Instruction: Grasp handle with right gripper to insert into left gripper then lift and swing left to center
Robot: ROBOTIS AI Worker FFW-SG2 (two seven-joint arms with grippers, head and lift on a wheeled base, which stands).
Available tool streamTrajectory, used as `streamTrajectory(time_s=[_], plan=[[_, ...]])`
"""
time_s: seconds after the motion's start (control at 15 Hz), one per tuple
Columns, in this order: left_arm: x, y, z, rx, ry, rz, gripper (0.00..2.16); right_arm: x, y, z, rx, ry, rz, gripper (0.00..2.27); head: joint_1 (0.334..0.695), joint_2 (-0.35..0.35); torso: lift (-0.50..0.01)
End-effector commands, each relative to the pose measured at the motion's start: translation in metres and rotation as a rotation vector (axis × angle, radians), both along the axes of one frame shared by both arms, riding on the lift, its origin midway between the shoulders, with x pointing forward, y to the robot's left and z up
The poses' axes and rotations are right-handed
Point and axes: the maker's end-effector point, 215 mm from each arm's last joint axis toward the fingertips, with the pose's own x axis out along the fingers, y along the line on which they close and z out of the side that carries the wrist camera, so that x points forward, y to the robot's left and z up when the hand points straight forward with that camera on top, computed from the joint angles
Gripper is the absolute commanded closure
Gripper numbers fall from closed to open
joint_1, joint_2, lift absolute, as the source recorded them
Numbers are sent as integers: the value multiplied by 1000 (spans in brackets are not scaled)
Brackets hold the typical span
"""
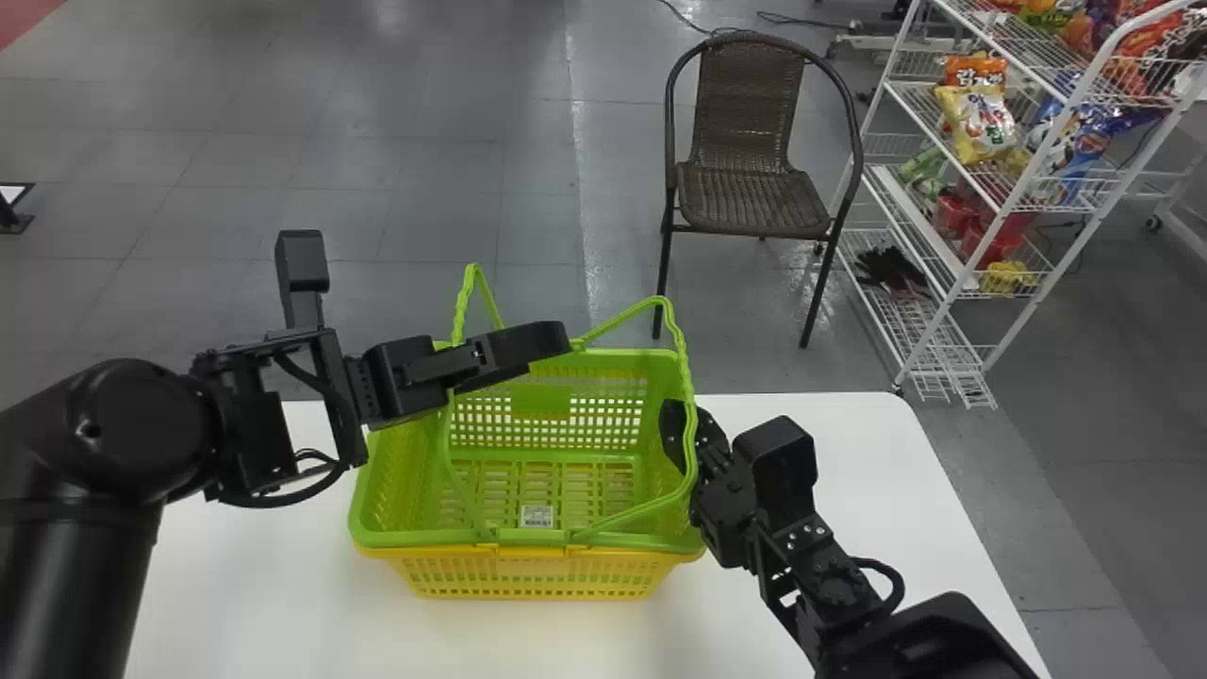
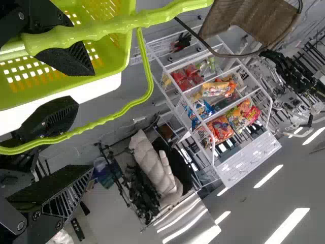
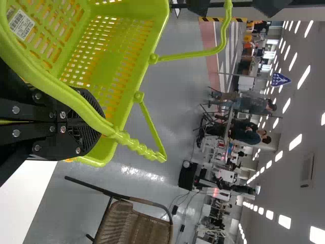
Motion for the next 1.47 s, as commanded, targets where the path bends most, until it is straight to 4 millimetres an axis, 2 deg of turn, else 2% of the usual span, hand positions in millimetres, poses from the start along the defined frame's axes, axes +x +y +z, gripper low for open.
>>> streamTrajectory(time_s=[0.0, 0.6, 1.07, 1.4], plan=[[0, 0, -1, -2, 2, 1, 181, 1, 11, 3, 1, 6, 11, 2094, 695, -88, 0], [0, -3, -5, 1, 6, 0, 181, 1, 53, 7, -5, 14, 51, 2091, 695, -44, 0], [-2, -11, -5, -1, 8, -10, 181, -1, 77, 8, -8, 17, 79, 2091, 695, -24, 0], [-1, -14, -7, 2, 9, -10, 181, -3, 84, 7, -11, 22, 89, 2091, 695, -15, 0]])
